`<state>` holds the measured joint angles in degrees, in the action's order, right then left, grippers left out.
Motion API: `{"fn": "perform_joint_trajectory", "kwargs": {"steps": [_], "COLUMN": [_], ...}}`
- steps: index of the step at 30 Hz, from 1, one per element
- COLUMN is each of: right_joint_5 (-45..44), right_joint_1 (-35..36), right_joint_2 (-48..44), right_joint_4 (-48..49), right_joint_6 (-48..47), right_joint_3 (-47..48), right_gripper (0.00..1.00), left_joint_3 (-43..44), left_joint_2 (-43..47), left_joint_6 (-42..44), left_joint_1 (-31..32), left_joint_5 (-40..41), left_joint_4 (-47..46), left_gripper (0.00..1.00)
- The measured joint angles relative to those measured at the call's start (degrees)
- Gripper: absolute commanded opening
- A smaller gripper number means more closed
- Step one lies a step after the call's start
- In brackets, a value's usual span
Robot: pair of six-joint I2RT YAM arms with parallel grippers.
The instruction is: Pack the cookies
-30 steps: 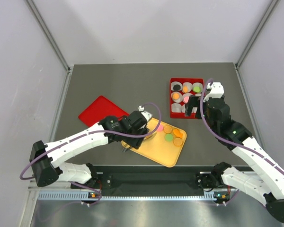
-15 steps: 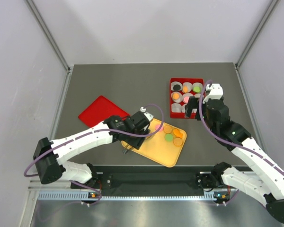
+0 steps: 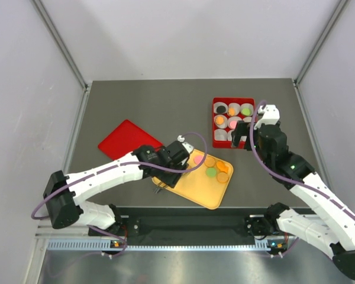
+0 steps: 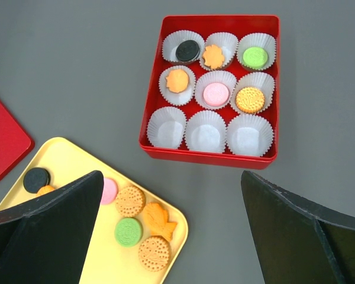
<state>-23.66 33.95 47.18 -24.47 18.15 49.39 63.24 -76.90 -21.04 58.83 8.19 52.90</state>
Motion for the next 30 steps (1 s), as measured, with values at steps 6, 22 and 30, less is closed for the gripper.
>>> {"fn": "perform_joint_trajectory", "kwargs": {"steps": [6,22,30], "right_joint_5": [0.0,0.0,-0.1], "right_joint_1": [0.0,0.0,0.0], "right_joint_2": [-0.6,-0.8,-1.2], "right_joint_4": [0.0,0.0,0.0], "right_joint_6": [0.0,0.0,0.0], "right_joint_3": [0.0,0.0,0.0], "right_gripper": [1.0,1.0,1.0], "left_joint_3": [0.5,2.8,7.5], "left_joint_2": [-1.3,-1.9,-1.9], "left_joint_6": [0.0,0.2,0.4], "left_joint_1": [0.7,0.8,0.8], "left_joint_5": [0.0,0.2,0.3], "left_joint_4": [0.3,1.3,2.2], "left_gripper": [0.49,0.43,0.43]}}
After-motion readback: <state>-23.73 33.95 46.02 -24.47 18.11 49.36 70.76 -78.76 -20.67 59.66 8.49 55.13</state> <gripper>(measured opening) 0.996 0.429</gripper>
